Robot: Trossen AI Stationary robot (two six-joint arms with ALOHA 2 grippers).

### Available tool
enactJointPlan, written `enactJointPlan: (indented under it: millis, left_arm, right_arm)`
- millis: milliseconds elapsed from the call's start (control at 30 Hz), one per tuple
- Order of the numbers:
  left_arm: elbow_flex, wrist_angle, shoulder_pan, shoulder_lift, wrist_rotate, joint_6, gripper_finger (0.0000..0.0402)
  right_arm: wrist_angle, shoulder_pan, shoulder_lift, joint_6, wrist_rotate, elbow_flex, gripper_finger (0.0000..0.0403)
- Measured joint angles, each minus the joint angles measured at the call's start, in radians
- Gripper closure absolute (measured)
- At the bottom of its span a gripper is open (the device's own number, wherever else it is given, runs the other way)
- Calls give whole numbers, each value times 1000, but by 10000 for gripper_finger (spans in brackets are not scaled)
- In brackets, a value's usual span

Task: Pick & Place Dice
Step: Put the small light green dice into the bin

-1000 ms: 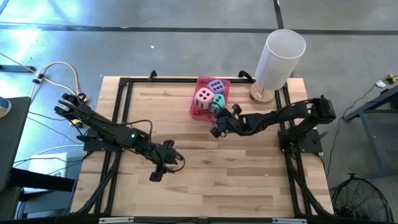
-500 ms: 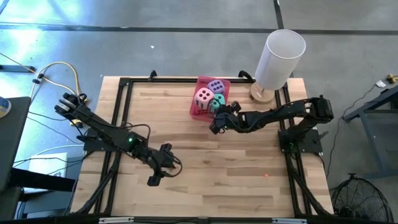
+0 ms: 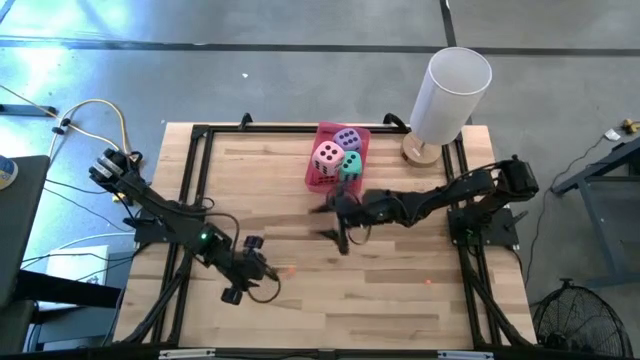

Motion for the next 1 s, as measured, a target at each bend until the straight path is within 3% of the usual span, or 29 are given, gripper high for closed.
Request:
enactJointPlan:
  millis: [100, 233, 500, 1000]
  left_arm:
    - [-45, 15, -29, 1, -68, -22, 225]
    - [-88, 29, -44, 1, -180, -86, 225]
    - [-165, 76, -62, 1, -160, -132, 225]
    - [-258, 182, -93, 1, -162, -248, 225]
  right_arm:
    - [40, 36, 0, -56, -143, 0, 160]
    - [65, 85, 0, -122, -220, 0, 160]
    - [73, 135, 0, -220, -217, 0, 160]
    - [27, 136, 0, -221, -216, 0, 160]
